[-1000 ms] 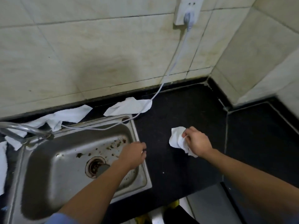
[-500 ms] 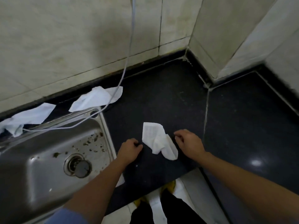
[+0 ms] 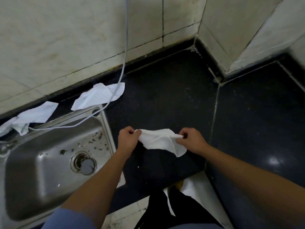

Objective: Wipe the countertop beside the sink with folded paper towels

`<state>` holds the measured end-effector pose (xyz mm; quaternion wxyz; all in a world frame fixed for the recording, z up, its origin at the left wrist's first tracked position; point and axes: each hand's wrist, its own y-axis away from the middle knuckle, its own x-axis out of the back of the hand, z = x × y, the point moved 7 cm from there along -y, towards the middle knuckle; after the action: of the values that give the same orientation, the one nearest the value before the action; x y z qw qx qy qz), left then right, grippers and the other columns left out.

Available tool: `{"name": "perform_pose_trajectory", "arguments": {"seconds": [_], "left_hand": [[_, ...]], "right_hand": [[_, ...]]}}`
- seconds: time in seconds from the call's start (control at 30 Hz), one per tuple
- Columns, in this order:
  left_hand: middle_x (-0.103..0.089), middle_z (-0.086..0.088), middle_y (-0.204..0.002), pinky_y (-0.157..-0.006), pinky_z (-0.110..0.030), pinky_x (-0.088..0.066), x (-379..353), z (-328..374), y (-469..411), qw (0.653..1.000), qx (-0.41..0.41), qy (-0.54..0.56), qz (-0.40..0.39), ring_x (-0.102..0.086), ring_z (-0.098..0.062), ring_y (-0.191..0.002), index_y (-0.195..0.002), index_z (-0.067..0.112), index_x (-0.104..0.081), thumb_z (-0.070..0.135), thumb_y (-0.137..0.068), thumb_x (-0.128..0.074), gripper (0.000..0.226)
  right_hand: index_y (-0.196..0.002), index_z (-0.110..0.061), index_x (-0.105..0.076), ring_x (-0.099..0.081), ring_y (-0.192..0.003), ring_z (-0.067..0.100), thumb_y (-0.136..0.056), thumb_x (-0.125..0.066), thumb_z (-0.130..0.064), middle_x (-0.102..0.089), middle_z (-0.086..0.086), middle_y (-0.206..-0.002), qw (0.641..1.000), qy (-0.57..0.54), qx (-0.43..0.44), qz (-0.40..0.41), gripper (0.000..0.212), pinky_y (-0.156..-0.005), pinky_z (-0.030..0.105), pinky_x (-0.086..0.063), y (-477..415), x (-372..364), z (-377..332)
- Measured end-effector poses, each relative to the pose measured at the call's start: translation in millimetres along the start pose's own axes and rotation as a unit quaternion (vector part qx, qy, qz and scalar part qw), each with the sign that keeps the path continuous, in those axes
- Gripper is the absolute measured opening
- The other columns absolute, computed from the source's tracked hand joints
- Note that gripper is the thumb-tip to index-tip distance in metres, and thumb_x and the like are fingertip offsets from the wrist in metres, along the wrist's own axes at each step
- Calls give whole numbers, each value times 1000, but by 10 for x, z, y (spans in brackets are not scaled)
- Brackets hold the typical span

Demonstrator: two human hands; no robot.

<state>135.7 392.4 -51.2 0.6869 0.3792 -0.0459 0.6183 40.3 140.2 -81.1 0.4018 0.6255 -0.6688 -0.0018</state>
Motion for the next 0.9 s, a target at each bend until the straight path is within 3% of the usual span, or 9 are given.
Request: {"name": "perform_pose_trajectory", "arguments": {"seconds": [0.13,0.2,0.3,0.37,0.47,0.57,0.7,0.8,0.9], "left_hand": [[-52,-5,-62,-58,-34,-46,-76,-27,-76,999,-4,-9,-44,-51,-19,-60,-64,10,-50,9,-84,-62,23],[-58,-6,-62,-61,-39,-54,-169,-53,-107,995,-26,-44,-88,-59,-24,-62,-66,14,-53,11,-84,-63,20],[-57,2,-64,-56,-27,-41,-231,-32,-94,974,-85,-168,-123,-57,-18,-65,-67,21,-54,22,-86,-63,20],[-56,2,-70,-57,-27,-38,-214,12,-85,966,-124,-190,-125,-54,-15,-66,-66,23,-52,24,-85,-64,22],[-60,0,-73,-60,-28,-44,-197,99,-33,962,-163,-160,-148,-56,-14,-66,-68,17,-56,12,-75,-69,16],[-61,1,-68,-59,-27,-46,-148,112,7,964,-150,-137,-169,-55,-11,-62,-71,15,-59,3,-71,-67,14],[-63,-1,-71,-60,-26,-45,-81,-43,-33,960,-125,-155,-196,-58,-12,-64,-82,15,-61,15,-76,-73,13],[-61,0,-77,-65,-32,-48,-122,-193,-30,923,-129,-276,-234,-61,-18,-74,-81,20,-61,29,-74,-74,18],[-62,-2,-80,-69,-33,-50,-98,-200,-113,906,-133,-351,-195,-62,-22,-79,-77,19,-62,29,-81,-65,11]], "right_hand": [[-63,-19,-54,-52,-60,12,-74,-71,-11,-55,-2,-62,994,-73,-32,70,21,-54,27,-40,139,237,153],[-72,-21,-58,-60,-69,16,-73,-71,-21,-62,0,-71,997,40,-66,27,13,-59,30,-45,179,244,263],[-99,-28,-59,-62,-86,19,-74,-67,-42,-64,-2,-96,955,267,-105,-74,31,-69,31,-48,252,190,310],[-105,-29,-58,-62,-91,19,-77,-62,-49,-64,-4,-101,949,307,-62,-28,35,-70,30,-46,202,235,79],[-117,-27,-58,-58,-102,17,-83,-60,-48,-62,-4,-113,968,246,42,36,40,-81,33,-49,13,169,-367],[-130,-26,-51,-57,-109,19,-84,-64,-41,-59,-2,-123,968,235,55,-62,50,-89,36,-49,-221,-174,-594],[-111,-21,-61,-61,-93,23,-87,-58,-34,-64,3,-107,940,316,48,-116,26,-72,31,-45,-324,-532,-652],[-93,-21,-56,-57,-82,21,-90,-54,-38,-59,0,-88,970,236,27,-57,18,-67,31,-40,-294,-427,-620],[-89,-16,-53,-56,-77,21,-92,-55,-33,-58,1,-82,993,120,5,9,17,-62,30,-38,-279,-150,-506]]}}
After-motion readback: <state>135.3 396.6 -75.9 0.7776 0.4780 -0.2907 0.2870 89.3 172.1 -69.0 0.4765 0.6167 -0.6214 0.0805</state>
